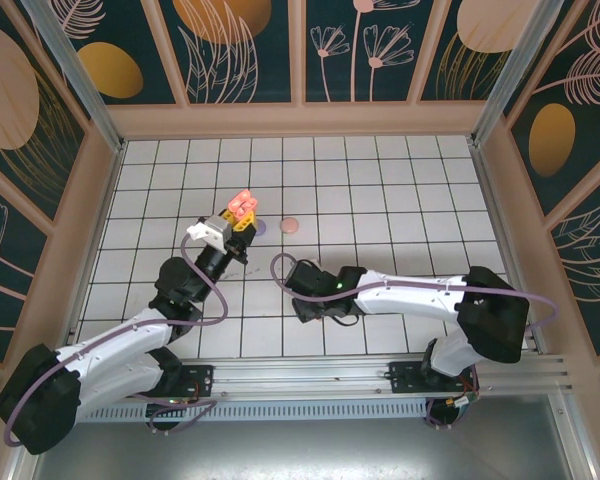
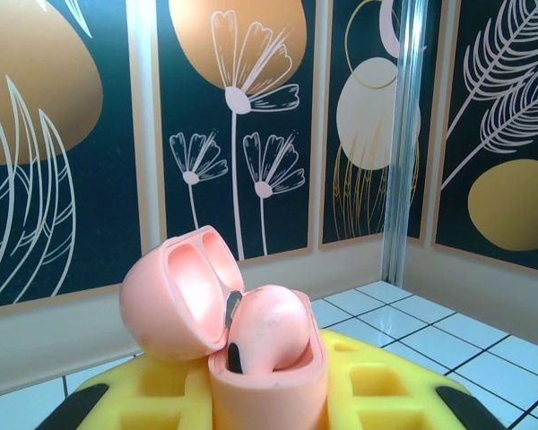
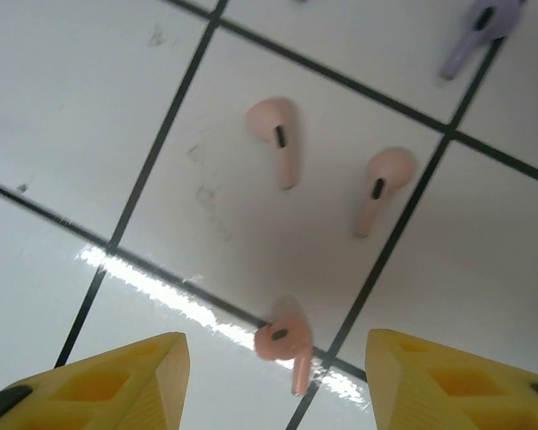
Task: Insert wireless bluetooth earbuds into charging case
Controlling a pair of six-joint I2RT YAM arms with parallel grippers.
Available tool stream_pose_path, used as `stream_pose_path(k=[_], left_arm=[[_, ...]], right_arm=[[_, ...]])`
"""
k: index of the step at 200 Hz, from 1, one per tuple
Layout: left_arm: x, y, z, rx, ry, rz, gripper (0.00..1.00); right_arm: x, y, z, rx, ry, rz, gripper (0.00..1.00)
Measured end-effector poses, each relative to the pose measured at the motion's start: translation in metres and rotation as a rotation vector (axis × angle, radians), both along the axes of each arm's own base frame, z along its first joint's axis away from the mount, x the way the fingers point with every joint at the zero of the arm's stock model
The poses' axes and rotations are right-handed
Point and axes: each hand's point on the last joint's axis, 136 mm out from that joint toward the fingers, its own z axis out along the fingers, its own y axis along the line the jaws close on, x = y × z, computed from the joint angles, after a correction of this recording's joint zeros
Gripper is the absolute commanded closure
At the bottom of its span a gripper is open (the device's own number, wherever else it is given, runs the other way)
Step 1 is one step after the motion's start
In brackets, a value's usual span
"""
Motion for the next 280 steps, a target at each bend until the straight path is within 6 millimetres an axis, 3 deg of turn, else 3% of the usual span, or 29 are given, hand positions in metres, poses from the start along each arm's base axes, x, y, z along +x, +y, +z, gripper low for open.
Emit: stream_pose_path(k=[35,91,280], left_arm=[[0.000,0.000,0.000,0.000,0.000,0.000,1.00],[0.000,0.000,0.000,0.000,0.000,0.000,1.00],[0.001,-0.001,-0.003,0.004,0.007,0.000,1.00]], right_arm=[[-0.006,0.001,-0.005,-0.023,0.015,0.078,0.48],[-0.008,-0.011,-0.039,-0.159,0.054,0.113,0.47],[0.000,-0.007,-0.048,-0.186,0.047,0.143,0.56]])
